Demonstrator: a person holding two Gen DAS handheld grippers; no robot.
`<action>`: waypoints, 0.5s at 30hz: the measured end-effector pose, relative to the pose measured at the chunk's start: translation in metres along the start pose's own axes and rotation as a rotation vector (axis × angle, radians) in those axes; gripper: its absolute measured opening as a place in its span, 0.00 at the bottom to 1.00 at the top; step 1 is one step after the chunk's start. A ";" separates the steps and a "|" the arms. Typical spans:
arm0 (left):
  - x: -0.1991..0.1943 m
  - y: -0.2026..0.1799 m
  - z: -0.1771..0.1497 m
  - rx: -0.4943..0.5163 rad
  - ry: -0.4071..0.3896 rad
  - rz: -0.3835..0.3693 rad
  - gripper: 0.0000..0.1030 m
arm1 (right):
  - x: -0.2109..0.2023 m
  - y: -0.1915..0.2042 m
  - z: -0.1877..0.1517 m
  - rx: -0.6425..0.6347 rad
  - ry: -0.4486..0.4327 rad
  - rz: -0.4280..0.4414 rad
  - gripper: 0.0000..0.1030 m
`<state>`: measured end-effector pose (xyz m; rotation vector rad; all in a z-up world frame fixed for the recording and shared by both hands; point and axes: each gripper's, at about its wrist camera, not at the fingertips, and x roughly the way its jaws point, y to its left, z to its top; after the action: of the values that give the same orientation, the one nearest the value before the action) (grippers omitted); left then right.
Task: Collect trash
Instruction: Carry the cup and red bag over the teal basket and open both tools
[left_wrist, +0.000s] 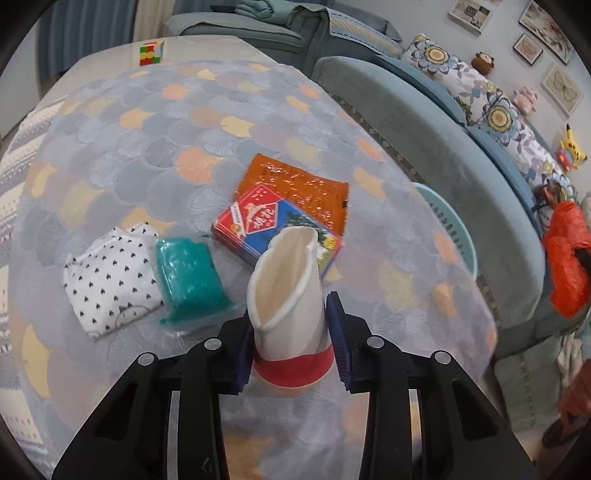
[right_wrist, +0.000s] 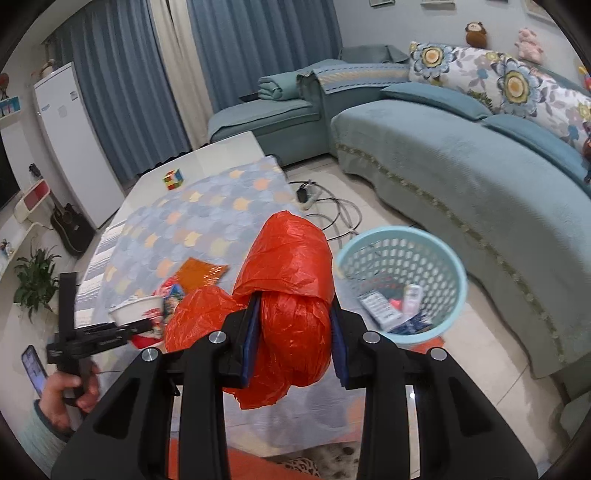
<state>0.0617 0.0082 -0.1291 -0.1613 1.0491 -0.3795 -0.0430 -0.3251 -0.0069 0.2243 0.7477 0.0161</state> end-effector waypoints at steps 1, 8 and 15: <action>-0.008 -0.004 0.003 0.001 -0.016 0.008 0.33 | 0.001 -0.008 0.003 0.007 -0.005 -0.008 0.29; -0.060 -0.073 0.050 0.064 -0.166 -0.073 0.33 | 0.016 -0.066 0.036 0.086 -0.063 -0.087 0.29; -0.030 -0.181 0.111 0.193 -0.197 -0.198 0.33 | 0.072 -0.117 0.060 0.132 -0.010 -0.238 0.29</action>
<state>0.1032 -0.1530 0.0060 -0.1274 0.7993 -0.6287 0.0427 -0.4448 -0.0368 0.2595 0.7625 -0.2609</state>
